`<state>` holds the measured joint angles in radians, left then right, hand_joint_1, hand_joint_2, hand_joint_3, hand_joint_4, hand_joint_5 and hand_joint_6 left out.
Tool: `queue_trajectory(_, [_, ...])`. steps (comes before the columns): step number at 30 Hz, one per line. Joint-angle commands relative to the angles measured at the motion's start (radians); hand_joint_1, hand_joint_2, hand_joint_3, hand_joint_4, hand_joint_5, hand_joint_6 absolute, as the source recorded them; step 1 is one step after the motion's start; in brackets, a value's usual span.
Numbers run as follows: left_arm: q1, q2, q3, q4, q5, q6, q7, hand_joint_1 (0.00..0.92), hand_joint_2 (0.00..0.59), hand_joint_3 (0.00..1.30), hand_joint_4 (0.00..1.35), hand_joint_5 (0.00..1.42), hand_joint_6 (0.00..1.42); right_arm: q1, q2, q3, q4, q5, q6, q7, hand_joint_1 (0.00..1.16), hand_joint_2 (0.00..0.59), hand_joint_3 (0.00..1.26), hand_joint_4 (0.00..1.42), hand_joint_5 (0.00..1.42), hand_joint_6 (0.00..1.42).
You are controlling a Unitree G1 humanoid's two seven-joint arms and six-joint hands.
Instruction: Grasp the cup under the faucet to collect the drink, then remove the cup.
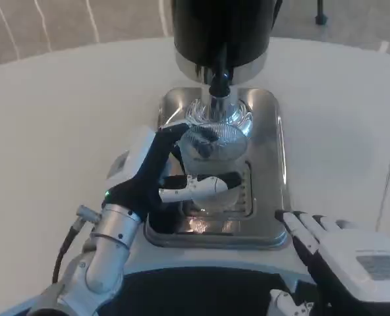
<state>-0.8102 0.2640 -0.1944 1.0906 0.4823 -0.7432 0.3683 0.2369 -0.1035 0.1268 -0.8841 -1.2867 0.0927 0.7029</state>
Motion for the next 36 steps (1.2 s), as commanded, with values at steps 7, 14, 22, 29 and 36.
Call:
queue_trajectory(7, [-0.025,0.009,-0.01,0.018,-0.008,-0.008,-0.003,0.457,0.024,0.62,0.51,0.95,1.33,-0.019,0.003,0.011,0.022,-0.005,0.008,0.01,0.17,0.505,0.02,0.0,0.0,0.0])
queue_trajectory(14, [-0.022,0.02,-0.021,0.012,0.005,-0.005,0.01,0.341,0.071,0.51,0.35,0.77,1.2,-0.021,0.003,0.015,0.03,-0.002,0.012,0.005,0.17,0.507,0.03,0.0,0.0,0.0])
queue_trajectory(22, [-0.022,0.029,-0.034,0.009,0.012,-0.003,0.013,0.297,0.077,0.4,0.23,0.52,0.9,-0.014,-0.004,0.01,0.034,0.013,0.016,0.0,0.17,0.505,0.04,0.0,0.0,0.0])
queue_trajectory(29, [-0.024,0.034,-0.048,0.005,0.024,0.001,0.017,0.278,0.072,0.36,0.1,0.32,0.54,-0.011,-0.007,0.008,0.036,0.021,0.021,-0.005,0.16,0.493,0.05,0.0,0.0,0.0])
queue_trajectory(36, [-0.021,0.044,-0.06,-0.004,0.037,0.013,0.032,0.255,0.066,0.27,0.0,0.16,0.3,-0.009,-0.006,0.012,0.038,0.023,0.024,-0.009,0.15,0.495,0.05,0.0,0.0,0.0])
